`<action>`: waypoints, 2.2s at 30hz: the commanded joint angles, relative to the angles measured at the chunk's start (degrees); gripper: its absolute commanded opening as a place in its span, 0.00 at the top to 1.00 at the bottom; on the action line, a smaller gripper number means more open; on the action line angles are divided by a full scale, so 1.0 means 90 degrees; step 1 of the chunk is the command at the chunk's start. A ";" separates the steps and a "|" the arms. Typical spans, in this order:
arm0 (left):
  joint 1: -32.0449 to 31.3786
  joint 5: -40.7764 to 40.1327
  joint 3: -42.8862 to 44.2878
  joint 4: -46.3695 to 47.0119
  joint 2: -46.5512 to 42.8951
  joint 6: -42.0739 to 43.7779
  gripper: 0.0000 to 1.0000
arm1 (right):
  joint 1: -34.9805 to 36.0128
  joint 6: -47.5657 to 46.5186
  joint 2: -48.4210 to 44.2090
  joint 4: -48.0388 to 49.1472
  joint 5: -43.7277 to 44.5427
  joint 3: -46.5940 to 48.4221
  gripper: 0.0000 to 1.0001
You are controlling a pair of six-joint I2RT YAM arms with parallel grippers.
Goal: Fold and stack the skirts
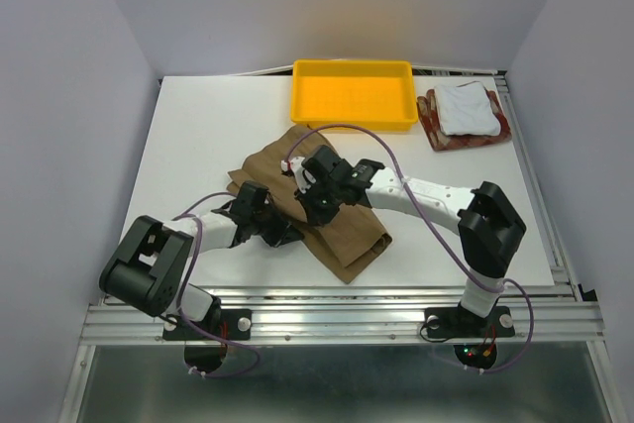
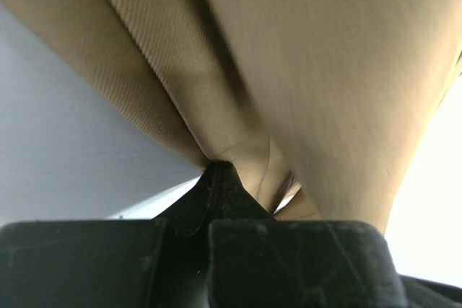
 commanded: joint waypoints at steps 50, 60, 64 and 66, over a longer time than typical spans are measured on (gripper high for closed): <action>0.1284 -0.1432 0.0668 -0.1338 0.0409 0.0780 1.00 | -0.1012 -0.1703 0.1972 0.0590 0.0294 0.0074 0.63; 0.1617 -0.1277 0.0707 -0.1290 0.0136 0.1122 1.00 | -0.1012 -0.1645 0.2980 0.0317 0.0089 0.1509 0.62; 0.1588 -0.0653 0.0659 -0.1514 -0.0586 0.0985 1.00 | -0.1012 -0.1303 0.2298 0.0131 -0.0087 0.1491 0.59; 0.1529 -0.0486 0.0552 -0.1679 -0.1063 0.0995 1.00 | -0.1012 -0.1118 0.1782 0.0102 -0.0135 0.1472 0.58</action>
